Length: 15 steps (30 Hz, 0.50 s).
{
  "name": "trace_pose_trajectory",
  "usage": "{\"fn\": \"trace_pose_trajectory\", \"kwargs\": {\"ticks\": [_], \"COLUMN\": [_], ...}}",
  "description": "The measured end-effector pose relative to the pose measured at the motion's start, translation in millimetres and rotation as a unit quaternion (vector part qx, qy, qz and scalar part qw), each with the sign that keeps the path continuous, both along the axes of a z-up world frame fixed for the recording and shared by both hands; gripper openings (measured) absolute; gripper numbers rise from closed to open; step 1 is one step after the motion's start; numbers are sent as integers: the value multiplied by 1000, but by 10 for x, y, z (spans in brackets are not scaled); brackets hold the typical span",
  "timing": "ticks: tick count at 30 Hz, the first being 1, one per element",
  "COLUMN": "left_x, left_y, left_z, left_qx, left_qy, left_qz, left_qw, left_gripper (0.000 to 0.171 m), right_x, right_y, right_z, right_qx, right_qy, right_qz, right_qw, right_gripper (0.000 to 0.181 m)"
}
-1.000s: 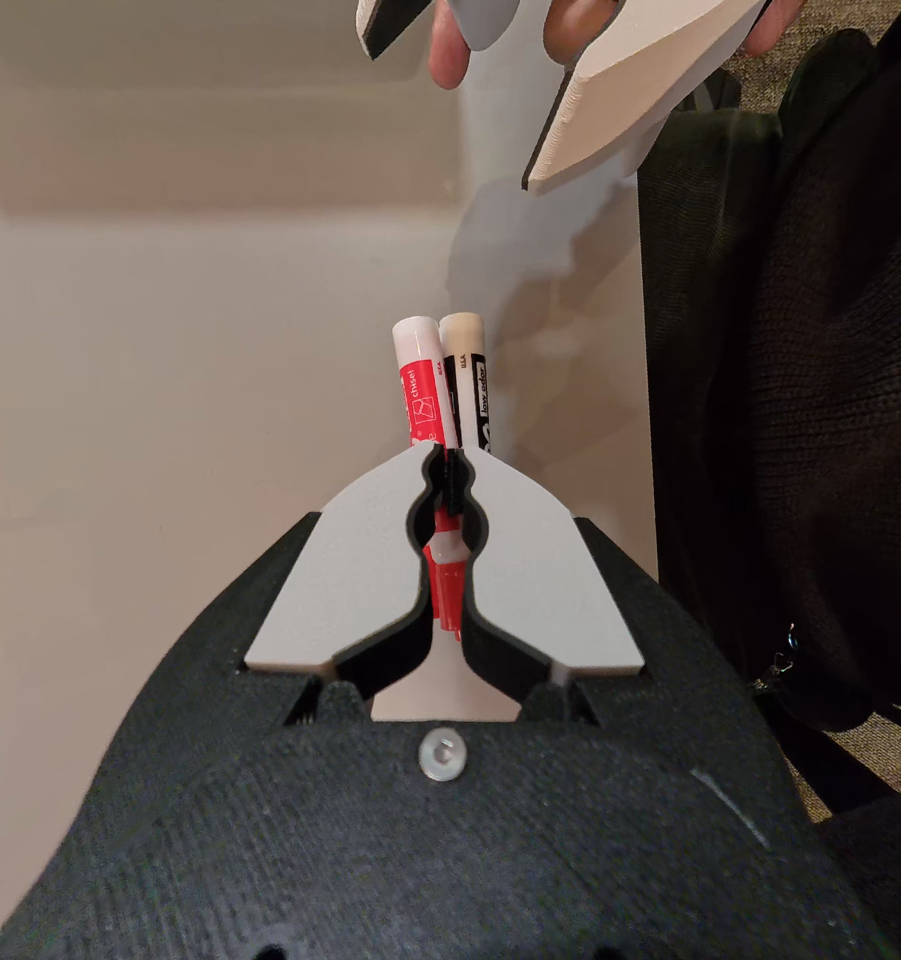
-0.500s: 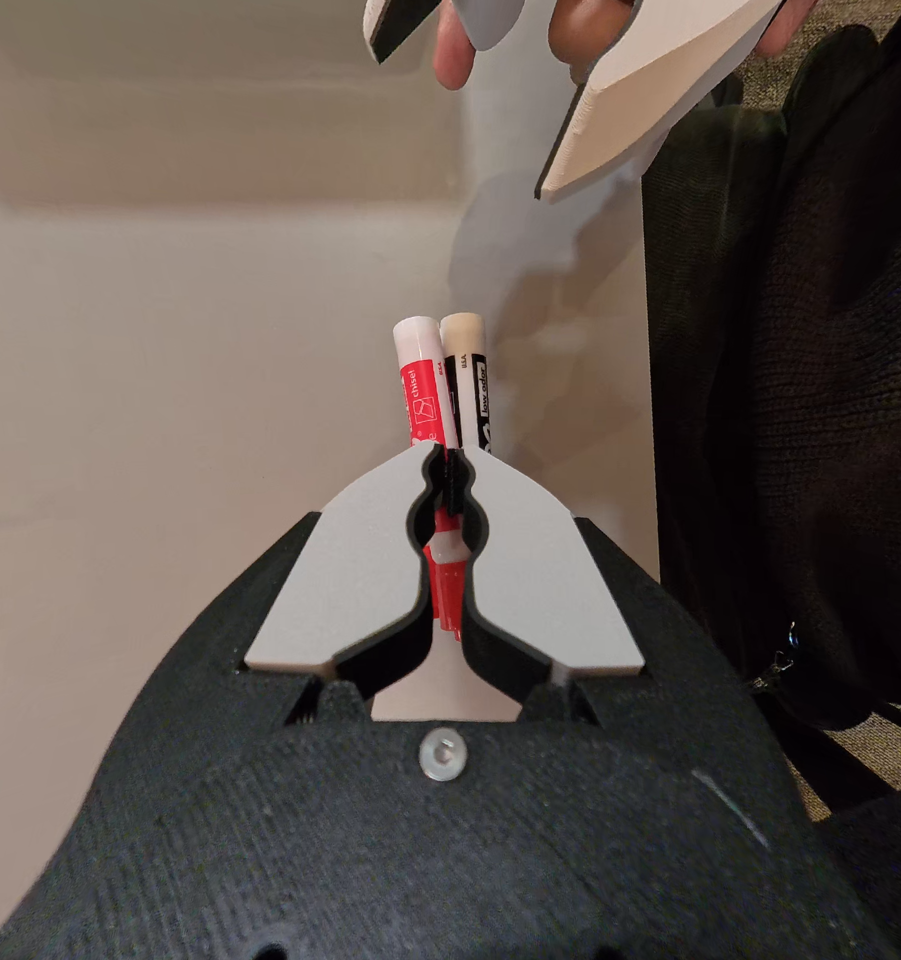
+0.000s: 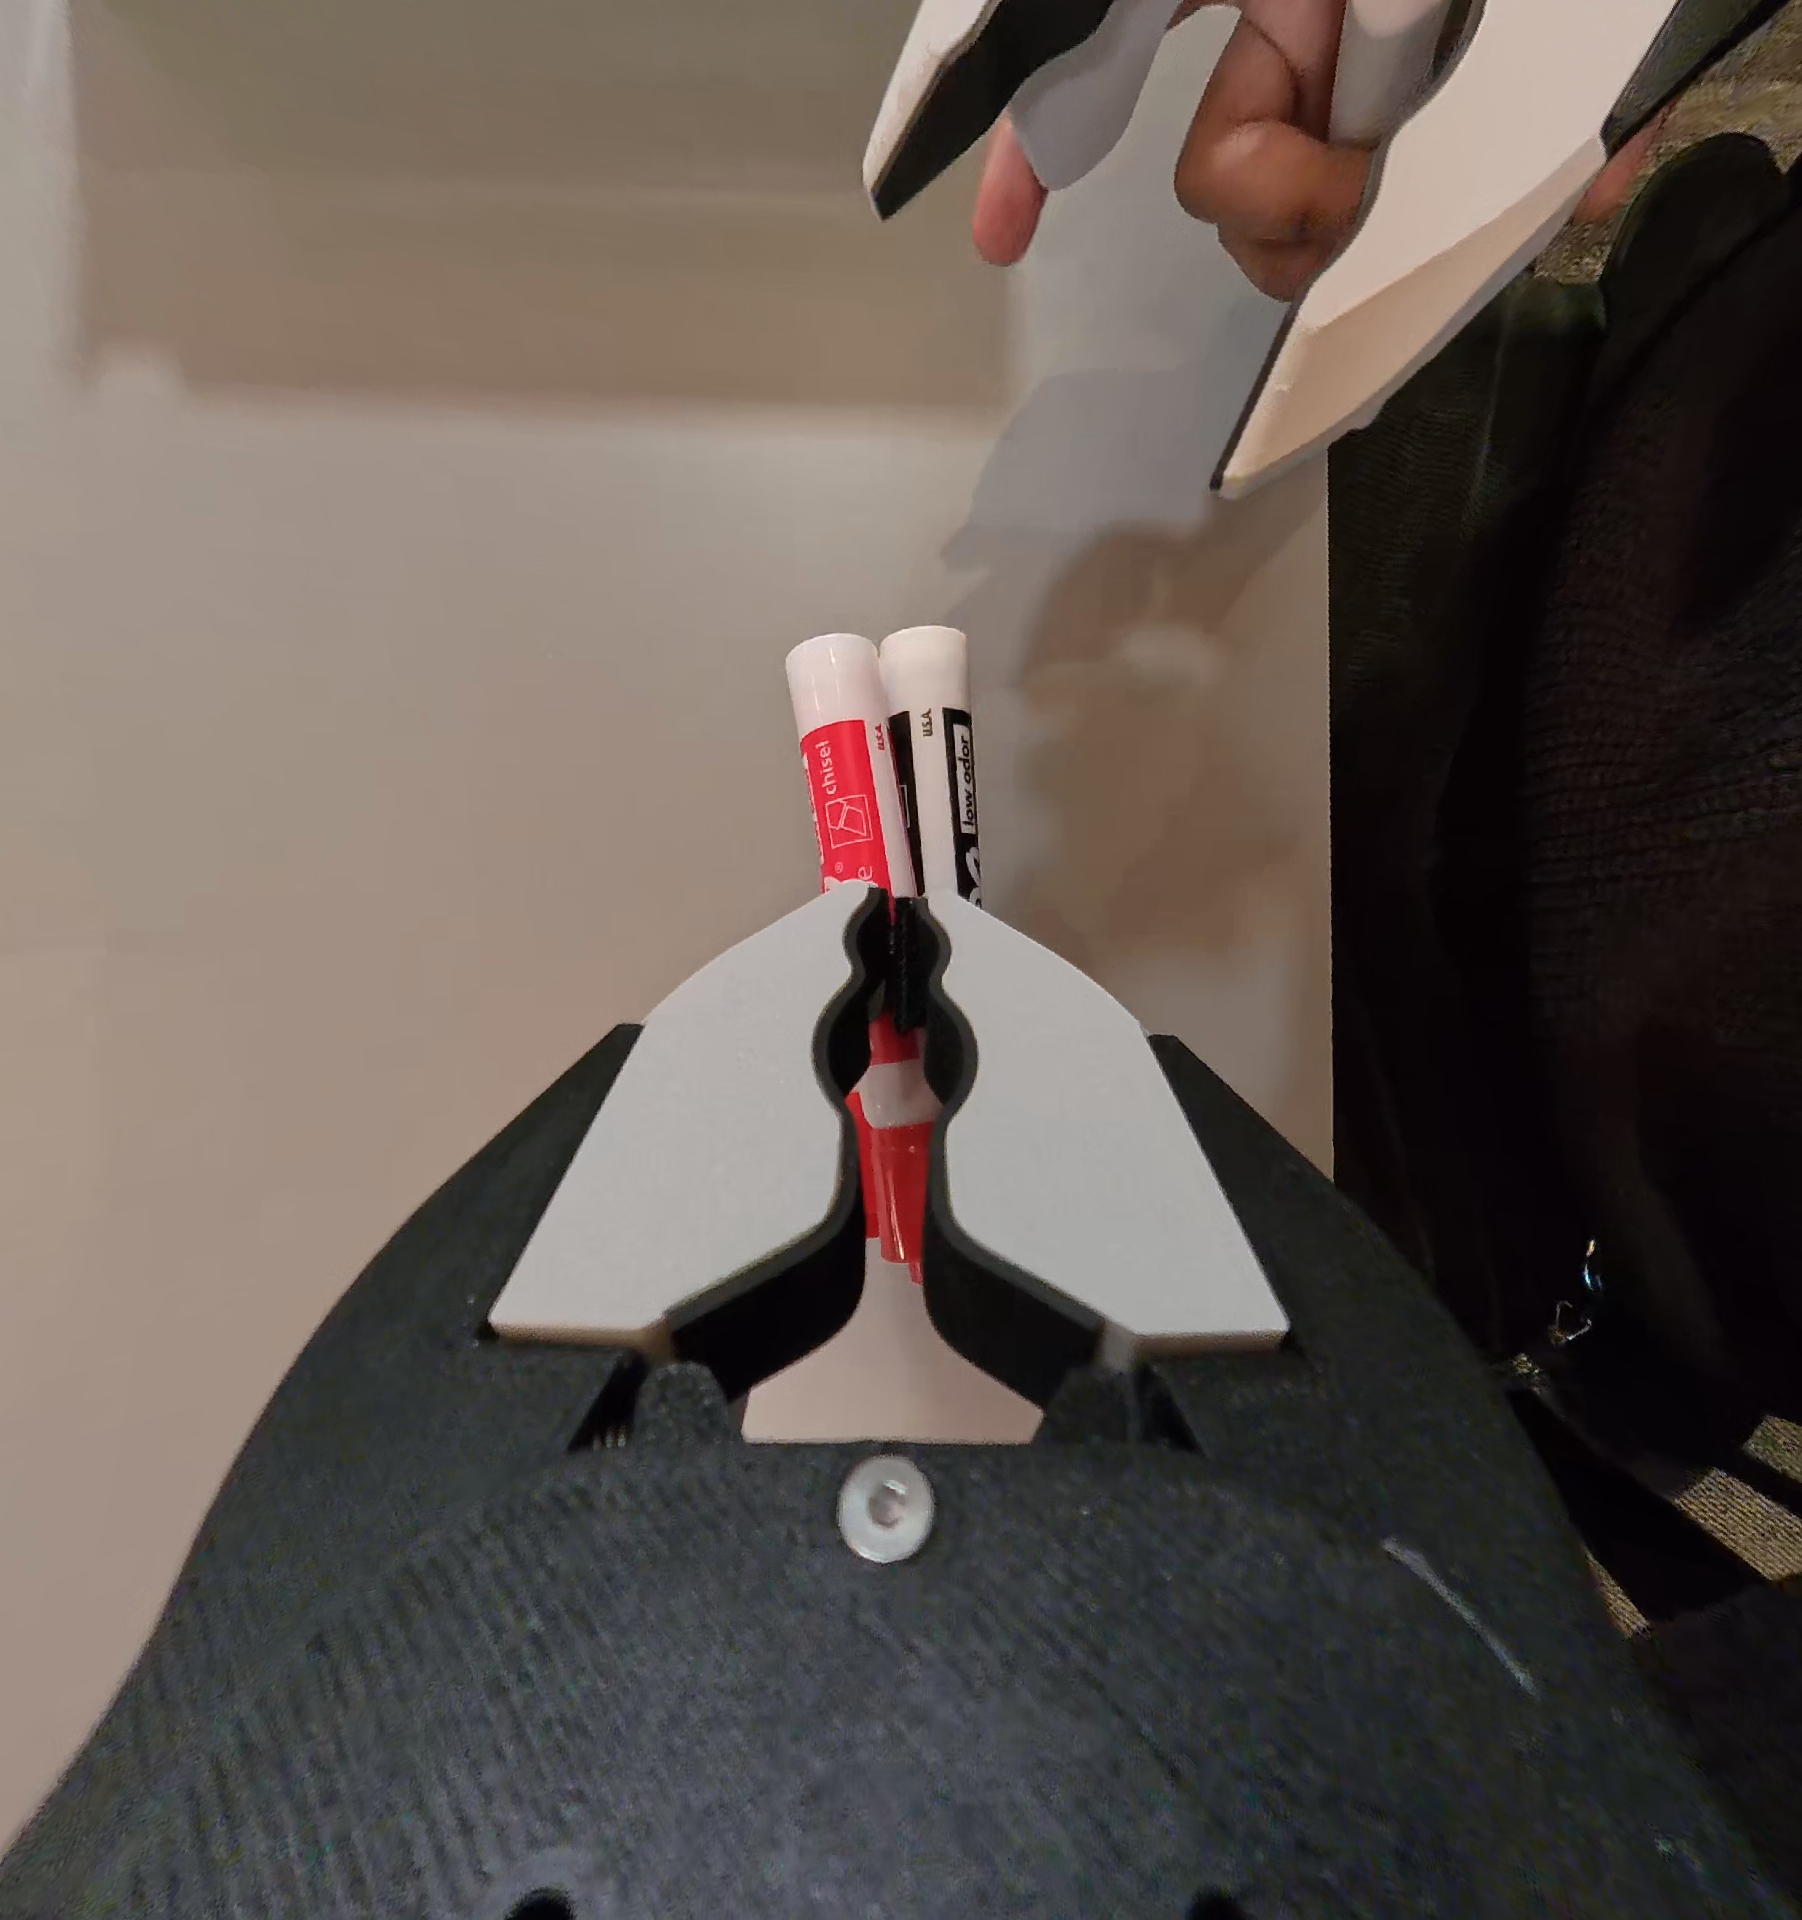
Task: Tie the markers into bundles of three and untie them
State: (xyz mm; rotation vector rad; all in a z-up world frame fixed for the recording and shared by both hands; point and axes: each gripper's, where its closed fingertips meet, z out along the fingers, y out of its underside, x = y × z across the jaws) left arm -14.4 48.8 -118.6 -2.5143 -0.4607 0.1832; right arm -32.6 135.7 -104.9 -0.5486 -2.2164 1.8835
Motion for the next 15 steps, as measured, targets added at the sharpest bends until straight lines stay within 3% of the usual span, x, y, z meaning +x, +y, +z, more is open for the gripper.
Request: {"fn": "trace_pose_trajectory", "kwargs": {"ticks": [7, 15], "left_x": [-4, 28], "left_y": [-40, -5], "left_z": [47, 33], "left_qx": [6, 3], "left_qy": [4, -3], "left_qz": [6, -3], "left_qw": [1000, 1000], "left_gripper": [7, 7], "right_x": [25, 57], "right_y": [-14, -33], "right_z": [-5, -57], "right_qx": [-28, -10], "right_qy": [-70, -64], "right_qz": [19, 24], "right_qw": [997, 998], "right_gripper": [84, 85]}}
